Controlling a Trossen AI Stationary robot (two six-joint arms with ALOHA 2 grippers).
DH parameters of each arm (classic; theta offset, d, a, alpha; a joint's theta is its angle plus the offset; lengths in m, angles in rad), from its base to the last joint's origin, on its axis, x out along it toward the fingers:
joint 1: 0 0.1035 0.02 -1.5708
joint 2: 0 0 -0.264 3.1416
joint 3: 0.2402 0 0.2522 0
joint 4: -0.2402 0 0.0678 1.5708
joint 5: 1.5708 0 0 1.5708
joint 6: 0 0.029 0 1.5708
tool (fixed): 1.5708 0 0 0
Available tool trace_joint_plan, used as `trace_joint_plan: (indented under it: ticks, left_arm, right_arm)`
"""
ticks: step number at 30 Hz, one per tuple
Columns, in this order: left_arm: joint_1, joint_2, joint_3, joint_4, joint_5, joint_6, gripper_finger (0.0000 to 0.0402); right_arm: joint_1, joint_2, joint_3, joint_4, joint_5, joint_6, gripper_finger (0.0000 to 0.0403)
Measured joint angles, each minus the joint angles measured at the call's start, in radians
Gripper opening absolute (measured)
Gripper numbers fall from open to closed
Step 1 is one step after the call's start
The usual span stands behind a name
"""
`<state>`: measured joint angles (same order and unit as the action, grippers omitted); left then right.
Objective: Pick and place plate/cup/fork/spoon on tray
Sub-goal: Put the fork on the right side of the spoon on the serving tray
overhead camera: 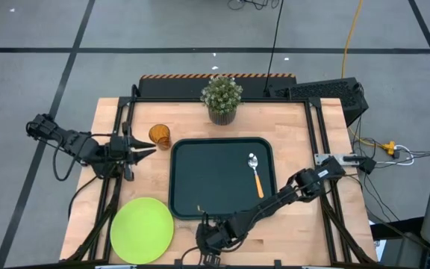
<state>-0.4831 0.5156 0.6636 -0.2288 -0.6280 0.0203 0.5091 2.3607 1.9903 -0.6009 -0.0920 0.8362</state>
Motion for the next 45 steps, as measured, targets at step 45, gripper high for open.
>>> trace_joint_plan:
  ticks: [45]
  left_arm:
    - [0.0,0.0,0.0,0.024,0.0,0.034,0.0072]
  right_arm:
    - [-0.074,-0.026,-0.001,-0.025,0.099,-0.252,0.015]
